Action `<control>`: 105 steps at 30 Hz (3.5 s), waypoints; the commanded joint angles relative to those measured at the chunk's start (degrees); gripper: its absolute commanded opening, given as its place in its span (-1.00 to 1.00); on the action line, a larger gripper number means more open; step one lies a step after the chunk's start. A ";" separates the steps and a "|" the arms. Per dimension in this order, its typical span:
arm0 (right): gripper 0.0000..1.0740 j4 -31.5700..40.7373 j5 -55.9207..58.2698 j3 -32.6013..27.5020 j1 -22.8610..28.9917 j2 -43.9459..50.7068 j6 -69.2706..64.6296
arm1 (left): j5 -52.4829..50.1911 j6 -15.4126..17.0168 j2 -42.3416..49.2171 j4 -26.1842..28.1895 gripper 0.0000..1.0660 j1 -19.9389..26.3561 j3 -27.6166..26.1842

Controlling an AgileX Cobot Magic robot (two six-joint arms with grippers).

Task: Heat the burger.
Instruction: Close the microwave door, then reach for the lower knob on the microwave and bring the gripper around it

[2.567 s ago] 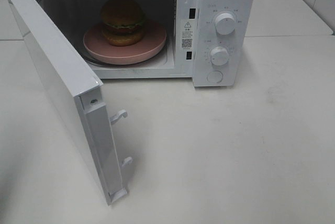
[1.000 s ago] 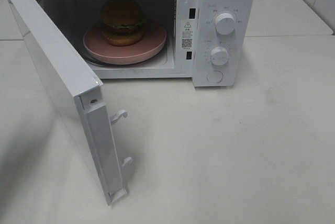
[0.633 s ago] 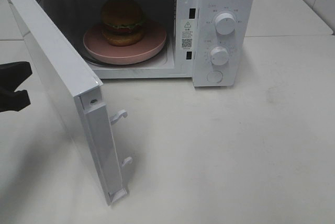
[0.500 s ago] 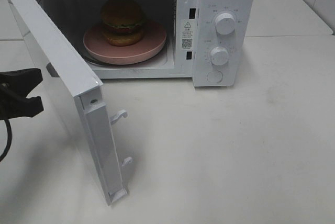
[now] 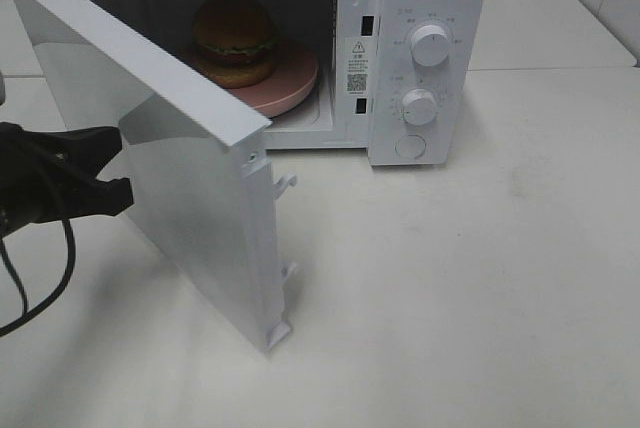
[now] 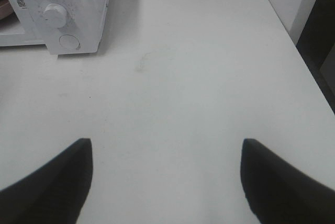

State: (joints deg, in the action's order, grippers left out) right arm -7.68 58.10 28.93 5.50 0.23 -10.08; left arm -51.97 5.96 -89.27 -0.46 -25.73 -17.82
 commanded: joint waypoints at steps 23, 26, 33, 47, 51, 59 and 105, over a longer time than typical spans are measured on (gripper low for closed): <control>0.41 0.17 -0.80 -0.17 -0.40 1.66 0.06 | 5.73 -7.79 -12.49 21.20 -1.00 -12.32 -22.23; 0.41 0.17 -0.80 -0.17 -0.40 1.66 0.06 | 6.30 -10.37 -15.13 24.81 -1.00 -13.98 -25.84; 0.41 0.17 -0.80 -0.17 -0.40 1.66 0.06 | 8.77 -16.04 -18.79 31.34 -1.00 -16.04 -32.72; 0.40 0.17 -0.80 -0.17 -0.40 1.66 0.06 | 11.00 -23.72 -23.95 39.76 -1.00 -16.33 -43.43; 0.40 0.17 -0.80 -0.17 -0.40 1.66 0.06 | 12.09 -23.72 -24.98 41.42 -1.00 -15.81 -46.18; 0.40 0.17 -0.80 -0.17 -0.40 1.66 0.06 | 14.15 -26.36 -25.67 41.54 -1.00 -15.13 -48.59; 0.39 0.17 -0.80 -0.17 -0.40 1.66 0.06 | 87.72 -30.54 -3.04 26.70 0.87 -11.17 -39.88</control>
State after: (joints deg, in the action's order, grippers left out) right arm -7.45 58.10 28.93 5.50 0.23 -10.08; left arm 30.88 -25.27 -94.54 26.70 -39.36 -57.81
